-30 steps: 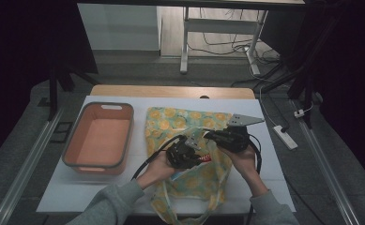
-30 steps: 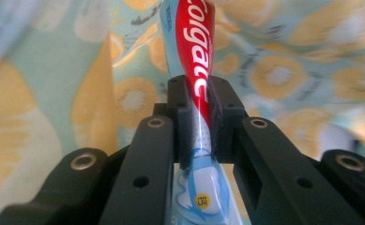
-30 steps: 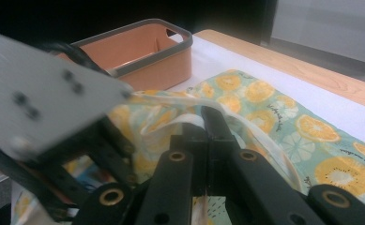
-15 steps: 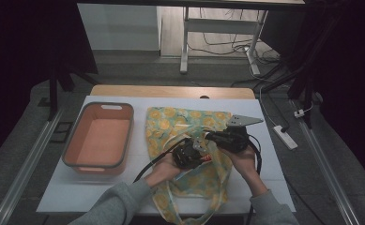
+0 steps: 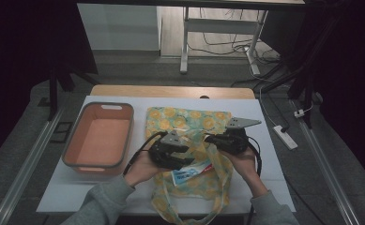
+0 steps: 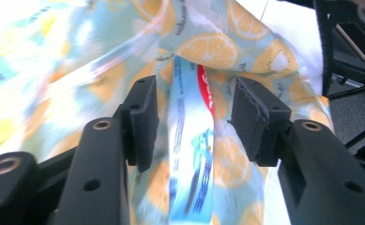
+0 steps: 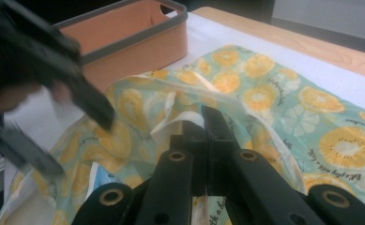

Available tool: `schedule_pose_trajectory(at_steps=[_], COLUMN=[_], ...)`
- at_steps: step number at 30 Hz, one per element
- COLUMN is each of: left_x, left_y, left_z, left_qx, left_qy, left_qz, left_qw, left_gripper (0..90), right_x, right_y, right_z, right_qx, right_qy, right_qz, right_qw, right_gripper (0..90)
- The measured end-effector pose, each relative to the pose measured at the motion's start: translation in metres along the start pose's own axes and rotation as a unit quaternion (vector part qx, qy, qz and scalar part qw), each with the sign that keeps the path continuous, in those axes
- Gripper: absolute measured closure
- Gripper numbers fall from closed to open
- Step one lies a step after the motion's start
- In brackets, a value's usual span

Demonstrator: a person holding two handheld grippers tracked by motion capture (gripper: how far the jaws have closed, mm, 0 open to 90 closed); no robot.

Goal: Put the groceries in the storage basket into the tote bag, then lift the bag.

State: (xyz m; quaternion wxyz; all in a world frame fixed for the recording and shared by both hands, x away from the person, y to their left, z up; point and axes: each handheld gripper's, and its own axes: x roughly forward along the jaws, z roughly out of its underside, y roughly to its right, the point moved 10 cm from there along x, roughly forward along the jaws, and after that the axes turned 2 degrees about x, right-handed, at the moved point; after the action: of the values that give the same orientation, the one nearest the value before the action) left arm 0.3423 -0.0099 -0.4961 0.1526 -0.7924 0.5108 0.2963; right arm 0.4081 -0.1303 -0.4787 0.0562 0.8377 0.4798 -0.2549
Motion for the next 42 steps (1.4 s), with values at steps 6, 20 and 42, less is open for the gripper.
schedule_pose_trajectory(at_steps=[6, 20, 42], left_x=[-0.033, -0.069, -0.054], left_y=[-0.014, -0.033, -0.017], left_z=[0.028, 0.079, 0.09], left_qx=[-0.041, -0.095, -0.102], left_qy=[0.006, 0.004, -0.029], left_qz=[-0.017, -0.03, -0.023], left_qw=[0.999, 0.995, 0.9941], left_gripper=[41.0, 42.7, 34.8], right_x=[-0.002, -0.01, -0.043], right_y=[-0.008, -0.039, -0.046], right_z=[0.008, 0.049, 0.056], right_qx=[0.005, -0.002, -0.013], right_qy=[-0.006, -0.039, -0.01], right_qz=[-0.01, -0.037, 0.002], right_qw=[0.9999, 0.9986, 0.9999], right_gripper=[89.1, 89.1, 49.4])
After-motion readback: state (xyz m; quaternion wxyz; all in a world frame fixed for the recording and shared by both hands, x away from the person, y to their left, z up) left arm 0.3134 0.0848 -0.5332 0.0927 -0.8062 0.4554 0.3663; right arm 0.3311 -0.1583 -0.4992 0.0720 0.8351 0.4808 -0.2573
